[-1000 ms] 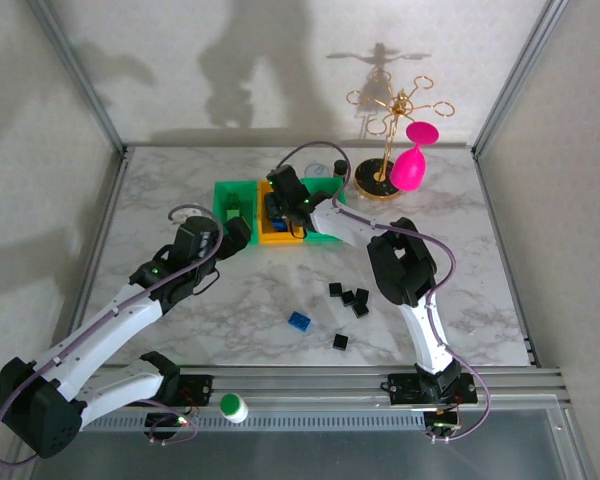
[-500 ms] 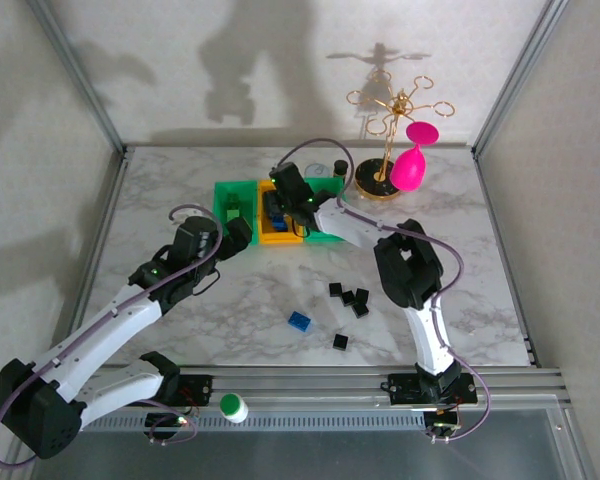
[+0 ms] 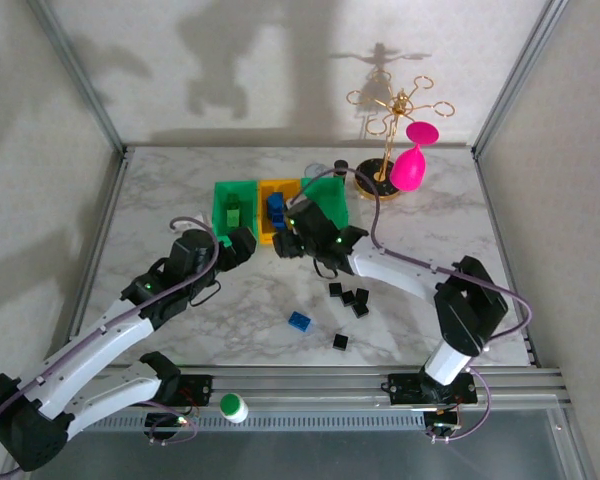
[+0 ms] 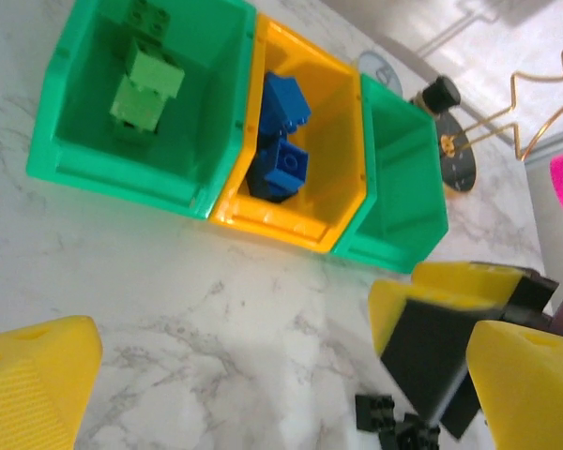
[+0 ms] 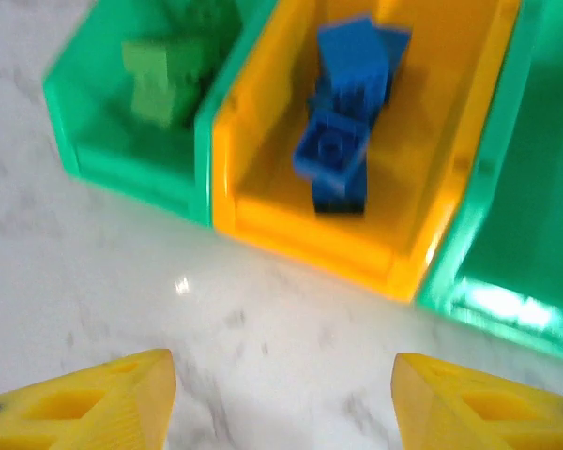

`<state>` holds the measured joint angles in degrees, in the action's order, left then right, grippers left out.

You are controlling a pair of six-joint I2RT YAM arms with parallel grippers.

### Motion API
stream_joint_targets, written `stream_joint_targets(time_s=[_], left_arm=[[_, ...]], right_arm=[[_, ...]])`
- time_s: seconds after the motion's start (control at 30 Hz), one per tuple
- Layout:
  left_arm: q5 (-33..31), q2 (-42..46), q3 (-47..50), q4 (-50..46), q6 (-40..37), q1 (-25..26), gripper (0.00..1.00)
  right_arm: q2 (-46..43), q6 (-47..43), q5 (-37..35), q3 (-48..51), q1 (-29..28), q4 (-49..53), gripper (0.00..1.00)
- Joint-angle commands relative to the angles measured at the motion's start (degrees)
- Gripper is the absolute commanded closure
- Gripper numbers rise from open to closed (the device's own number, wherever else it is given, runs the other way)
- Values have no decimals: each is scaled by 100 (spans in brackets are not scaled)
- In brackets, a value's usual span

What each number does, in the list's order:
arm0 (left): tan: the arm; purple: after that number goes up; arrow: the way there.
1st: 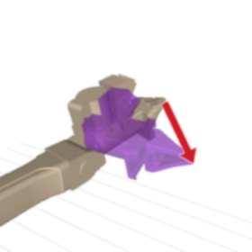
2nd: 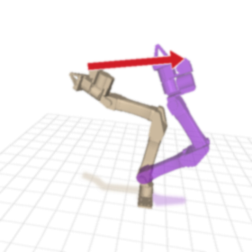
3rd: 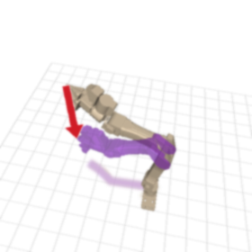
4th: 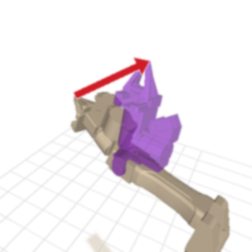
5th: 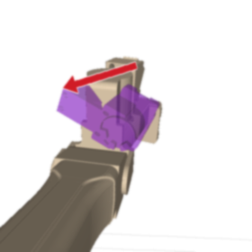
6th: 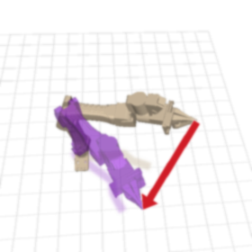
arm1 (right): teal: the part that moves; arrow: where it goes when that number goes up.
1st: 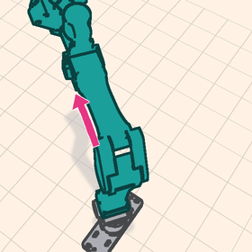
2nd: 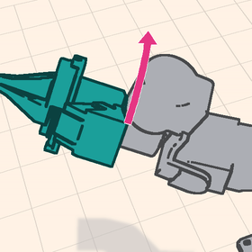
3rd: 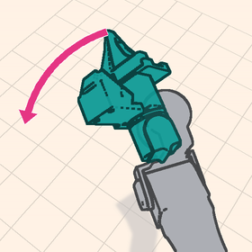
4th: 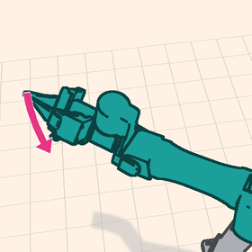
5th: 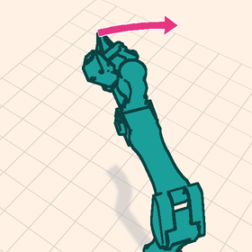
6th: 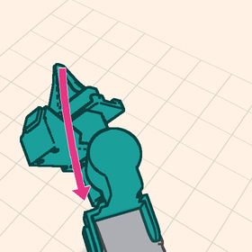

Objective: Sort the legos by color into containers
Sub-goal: Pick up the lego from the bottom-center of the table.

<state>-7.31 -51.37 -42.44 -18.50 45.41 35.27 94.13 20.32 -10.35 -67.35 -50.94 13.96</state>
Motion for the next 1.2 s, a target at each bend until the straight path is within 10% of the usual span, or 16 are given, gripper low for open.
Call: stream_joint_targets(time_s=[0.0, 0.5, 1.17], left_arm=[[-151, 156, 142, -277, 148, 201, 1], [60, 769, 437, -918, 384, 595, 1], [-146, 652, 438, -1015, 278, 609, 0]], right_arm=[[-481, 18, 269, 493, -193, 433, 35], [-961, 1002, -43, 1904, -1608, 1006, 30], [261, 949, -488, 1363, -1830, 1029, 39]])
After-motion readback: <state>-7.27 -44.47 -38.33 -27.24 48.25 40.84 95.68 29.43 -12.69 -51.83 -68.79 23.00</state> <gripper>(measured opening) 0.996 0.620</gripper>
